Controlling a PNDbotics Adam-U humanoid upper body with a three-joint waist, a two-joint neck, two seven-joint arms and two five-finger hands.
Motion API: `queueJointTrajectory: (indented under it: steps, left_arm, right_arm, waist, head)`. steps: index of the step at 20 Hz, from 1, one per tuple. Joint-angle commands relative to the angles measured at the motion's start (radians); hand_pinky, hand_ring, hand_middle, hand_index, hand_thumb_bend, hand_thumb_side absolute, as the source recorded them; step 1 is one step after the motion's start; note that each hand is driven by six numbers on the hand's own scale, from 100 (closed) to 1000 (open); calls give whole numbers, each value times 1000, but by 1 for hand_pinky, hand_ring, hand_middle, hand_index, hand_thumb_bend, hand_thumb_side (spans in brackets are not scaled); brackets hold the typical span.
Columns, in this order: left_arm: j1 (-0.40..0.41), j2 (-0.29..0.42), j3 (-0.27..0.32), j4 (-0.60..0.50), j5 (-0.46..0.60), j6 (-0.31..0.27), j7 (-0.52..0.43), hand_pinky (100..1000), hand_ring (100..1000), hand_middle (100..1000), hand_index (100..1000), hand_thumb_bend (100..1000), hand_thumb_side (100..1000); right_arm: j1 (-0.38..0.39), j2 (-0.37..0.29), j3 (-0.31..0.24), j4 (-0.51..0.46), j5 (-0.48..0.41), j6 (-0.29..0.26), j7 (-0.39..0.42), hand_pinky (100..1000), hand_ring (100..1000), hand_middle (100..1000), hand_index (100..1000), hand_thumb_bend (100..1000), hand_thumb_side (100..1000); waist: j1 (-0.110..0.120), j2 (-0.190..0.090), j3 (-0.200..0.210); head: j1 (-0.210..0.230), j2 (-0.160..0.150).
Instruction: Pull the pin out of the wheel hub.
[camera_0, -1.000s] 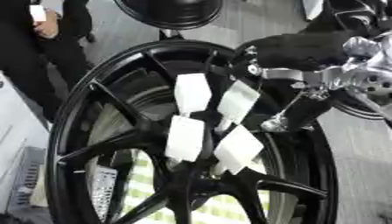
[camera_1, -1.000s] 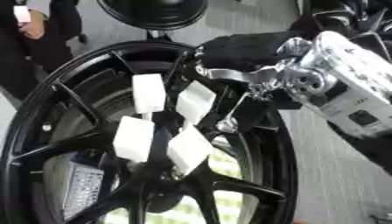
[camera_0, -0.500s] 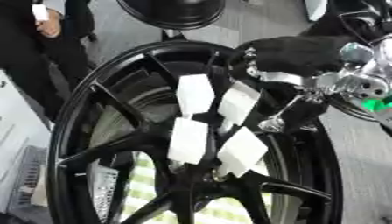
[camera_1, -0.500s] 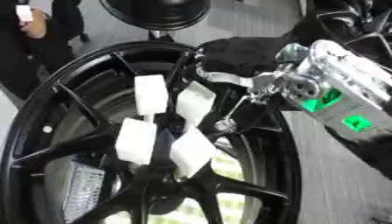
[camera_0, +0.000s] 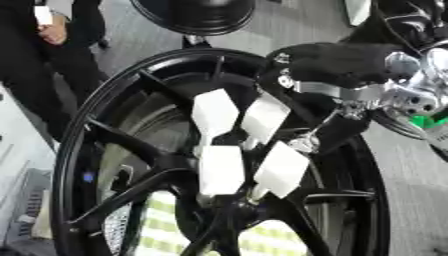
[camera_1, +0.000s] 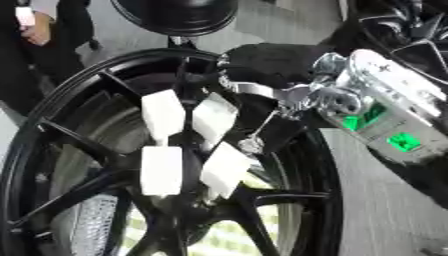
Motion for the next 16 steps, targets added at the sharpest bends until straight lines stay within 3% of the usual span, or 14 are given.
queueJointTrajectory:
  steps: [1, 6, 11, 16]
  left_arm:
    - [2, 26, 2, -19, -2, 3, -3, 804, 732, 552, 787, 100, 794]
    - [9, 26, 3, -19, -2, 7, -3, 805, 733, 554, 787, 100, 793]
    - [20, 27, 4, -19, -3, 10, -5, 806, 734, 555, 787, 100, 792]
    - [38, 25, 11, -19, -5, 13, 1, 807, 734, 556, 788, 100, 790]
  right_arm:
    - [-22, -16, -23, -26, -20, 10, -14, 940, 772, 448, 467, 100, 100]
    - [-40, -28, -54, -32, -36, 22, -30, 940, 764, 396, 406, 100, 100]
    - [-62, -58, -127, -32, -74, 51, -61, 949, 767, 393, 406, 100, 100]
    - [14, -134, -254, -31, -126, 150, -145, 944, 773, 445, 436, 100, 100]
  waist:
    - [15, -28, -2]
    - [17, -39, -9]
    - [20, -55, -22]
    - [28, -72, -50]
  head:
    - [-2, 5]
    - [-1, 12]
    - [4, 24]
    - [21, 36]
